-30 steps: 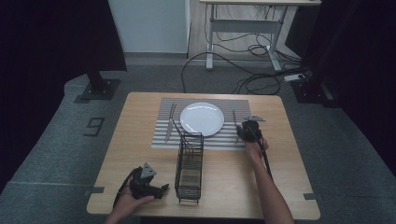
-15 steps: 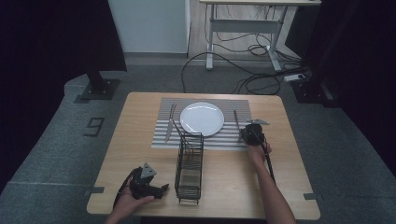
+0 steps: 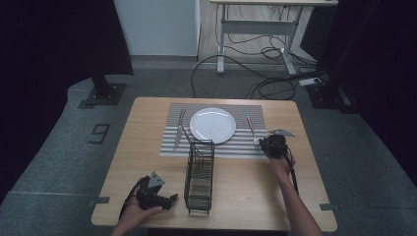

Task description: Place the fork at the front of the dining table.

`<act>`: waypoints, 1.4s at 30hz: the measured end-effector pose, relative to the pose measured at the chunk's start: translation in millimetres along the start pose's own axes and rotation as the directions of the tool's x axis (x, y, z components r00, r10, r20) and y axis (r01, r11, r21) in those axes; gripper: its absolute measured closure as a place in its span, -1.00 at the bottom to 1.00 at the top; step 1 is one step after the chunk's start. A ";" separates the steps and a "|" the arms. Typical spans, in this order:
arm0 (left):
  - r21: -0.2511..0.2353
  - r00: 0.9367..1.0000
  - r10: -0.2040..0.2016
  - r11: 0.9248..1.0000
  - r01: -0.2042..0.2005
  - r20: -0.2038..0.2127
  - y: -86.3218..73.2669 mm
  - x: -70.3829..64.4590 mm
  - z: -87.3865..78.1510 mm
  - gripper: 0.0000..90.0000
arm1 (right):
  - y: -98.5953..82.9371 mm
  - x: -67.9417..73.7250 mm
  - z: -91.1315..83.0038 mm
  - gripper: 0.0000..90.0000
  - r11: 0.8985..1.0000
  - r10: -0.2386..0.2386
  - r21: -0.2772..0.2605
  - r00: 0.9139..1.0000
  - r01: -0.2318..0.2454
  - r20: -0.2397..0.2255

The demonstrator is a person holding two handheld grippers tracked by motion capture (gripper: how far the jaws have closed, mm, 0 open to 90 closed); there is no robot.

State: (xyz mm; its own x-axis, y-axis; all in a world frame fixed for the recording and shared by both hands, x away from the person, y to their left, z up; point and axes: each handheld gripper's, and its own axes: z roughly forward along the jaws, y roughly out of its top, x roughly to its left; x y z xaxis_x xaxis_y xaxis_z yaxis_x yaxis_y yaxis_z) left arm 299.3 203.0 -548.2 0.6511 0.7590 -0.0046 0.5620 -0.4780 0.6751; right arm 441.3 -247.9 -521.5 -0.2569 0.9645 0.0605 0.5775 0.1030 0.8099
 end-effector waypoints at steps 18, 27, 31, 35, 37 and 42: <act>0.000 1.000 0.000 1.000 0.000 -0.002 -0.2 -0.1 -0.1 -0.86 | -21.0 11.7 7.4 0.60 0.997 -0.057 0.054 0.998 0.059 -0.025; 0.001 1.000 -0.001 1.000 0.001 -0.001 -0.3 -0.2 -0.3 -0.86 | -8.0 23.1 25.1 0.60 0.997 -0.038 0.060 0.999 0.039 -0.024; -0.001 1.000 -0.003 1.000 0.003 -0.001 -0.3 -0.4 -0.2 -0.86 | -3.5 27.9 32.6 0.59 0.998 -0.036 0.055 0.999 0.037 -0.028; 0.001 1.000 0.001 1.000 -0.001 -0.001 -0.3 -0.1 -0.3 -0.86 | -4.5 27.7 34.9 0.54 0.998 -0.027 0.051 0.999 0.029 -0.028; 0.001 1.000 0.001 1.000 -0.001 -0.001 -0.3 -0.1 -0.3 -0.86 | -5.1 27.3 34.0 0.35 0.997 -0.029 0.064 0.999 0.030 -0.026; 0.001 1.000 0.001 1.000 -0.001 -0.002 -0.3 -0.2 -0.3 -0.86 | -5.2 28.6 25.8 0.16 0.996 -0.046 0.075 0.997 0.050 -0.055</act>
State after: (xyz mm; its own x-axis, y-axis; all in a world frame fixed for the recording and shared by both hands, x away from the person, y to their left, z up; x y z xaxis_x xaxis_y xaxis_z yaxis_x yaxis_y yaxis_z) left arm 298.9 203.2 -548.1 0.6510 0.7591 -0.0025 0.5617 -0.4795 0.6743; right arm 450.9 -214.5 -539.0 -0.3252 0.9441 0.0549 0.6206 0.1693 0.7657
